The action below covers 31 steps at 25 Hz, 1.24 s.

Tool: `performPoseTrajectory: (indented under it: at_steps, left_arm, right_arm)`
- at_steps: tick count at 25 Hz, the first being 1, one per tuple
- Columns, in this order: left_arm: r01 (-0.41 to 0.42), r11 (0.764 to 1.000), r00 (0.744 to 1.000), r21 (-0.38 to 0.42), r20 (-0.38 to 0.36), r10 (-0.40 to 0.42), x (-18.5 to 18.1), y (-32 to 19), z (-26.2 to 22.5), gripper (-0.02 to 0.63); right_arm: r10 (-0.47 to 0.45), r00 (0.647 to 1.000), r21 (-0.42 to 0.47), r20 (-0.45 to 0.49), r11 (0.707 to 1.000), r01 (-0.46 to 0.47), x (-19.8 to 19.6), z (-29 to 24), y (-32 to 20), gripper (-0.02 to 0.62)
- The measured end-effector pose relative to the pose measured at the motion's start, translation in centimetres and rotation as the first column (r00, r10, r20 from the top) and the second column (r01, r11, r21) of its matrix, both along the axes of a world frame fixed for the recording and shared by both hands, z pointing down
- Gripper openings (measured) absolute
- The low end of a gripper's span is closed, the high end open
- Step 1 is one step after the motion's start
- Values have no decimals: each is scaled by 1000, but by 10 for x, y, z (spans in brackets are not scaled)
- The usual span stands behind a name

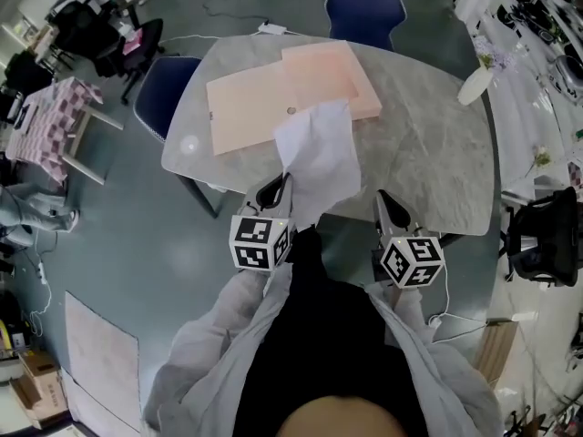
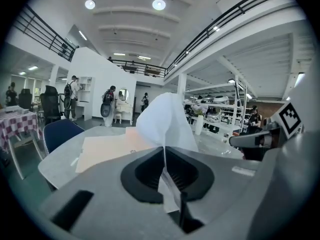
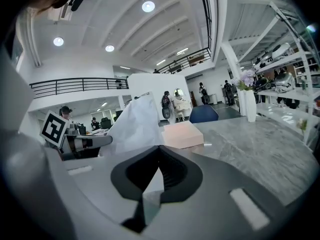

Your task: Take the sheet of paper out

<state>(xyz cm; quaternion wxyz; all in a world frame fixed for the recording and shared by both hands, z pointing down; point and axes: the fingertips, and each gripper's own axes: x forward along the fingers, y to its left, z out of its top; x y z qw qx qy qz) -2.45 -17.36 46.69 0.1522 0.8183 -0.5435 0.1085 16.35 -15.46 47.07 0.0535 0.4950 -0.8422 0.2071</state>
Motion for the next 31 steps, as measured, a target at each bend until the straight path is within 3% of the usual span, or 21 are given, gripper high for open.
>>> performPoseTrajectory:
  at_steps: [11, 31]
  left_arm:
    - [-100, 995, 992, -32, -77, 97, 34, 55, 18, 11]
    - [-164, 985, 980, -48, -124, 157, 36, 53, 22, 11]
  right_arm:
    - [-3, 1000, -7, -17, 1000, 3, 9, 9, 47, 12]
    - [-51, 999, -22, 2, 998, 52, -5, 8, 37, 12]
